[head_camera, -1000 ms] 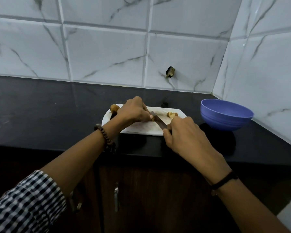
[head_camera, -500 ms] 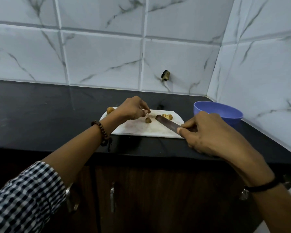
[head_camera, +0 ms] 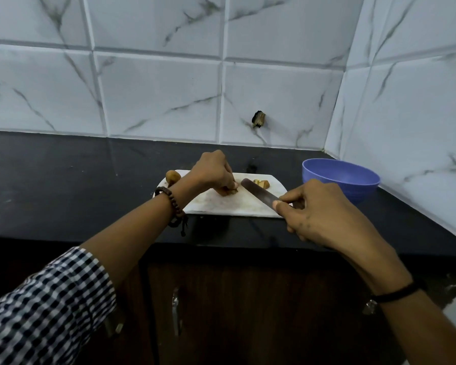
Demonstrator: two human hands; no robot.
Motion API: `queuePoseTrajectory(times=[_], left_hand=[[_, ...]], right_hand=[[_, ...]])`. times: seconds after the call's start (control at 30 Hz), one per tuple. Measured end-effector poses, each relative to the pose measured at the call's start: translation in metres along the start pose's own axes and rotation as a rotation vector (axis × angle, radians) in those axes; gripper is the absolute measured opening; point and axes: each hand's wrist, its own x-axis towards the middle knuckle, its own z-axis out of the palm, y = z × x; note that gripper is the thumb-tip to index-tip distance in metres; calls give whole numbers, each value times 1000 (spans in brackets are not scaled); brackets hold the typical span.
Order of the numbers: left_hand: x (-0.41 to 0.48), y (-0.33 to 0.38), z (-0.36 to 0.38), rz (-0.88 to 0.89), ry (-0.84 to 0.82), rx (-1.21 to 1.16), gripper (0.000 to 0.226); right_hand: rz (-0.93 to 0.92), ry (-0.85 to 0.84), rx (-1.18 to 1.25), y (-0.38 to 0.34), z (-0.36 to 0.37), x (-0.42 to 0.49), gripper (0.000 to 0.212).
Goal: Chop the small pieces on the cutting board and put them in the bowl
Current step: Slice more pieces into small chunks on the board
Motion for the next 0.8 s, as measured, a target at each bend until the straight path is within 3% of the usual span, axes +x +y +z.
queuePoseTrajectory(times=[0.3, 0.5, 0.8], left_hand=[[-6, -4, -12, 29, -124, 70, 16], [-7, -20, -1, 125, 50, 79, 14], [-8, -27, 17, 91, 272, 52, 10]], right_hand=[[38, 31, 128, -7, 20, 5, 26], [55, 29, 126, -5, 27, 9, 27], [93, 61, 182, -12, 40, 15, 23]])
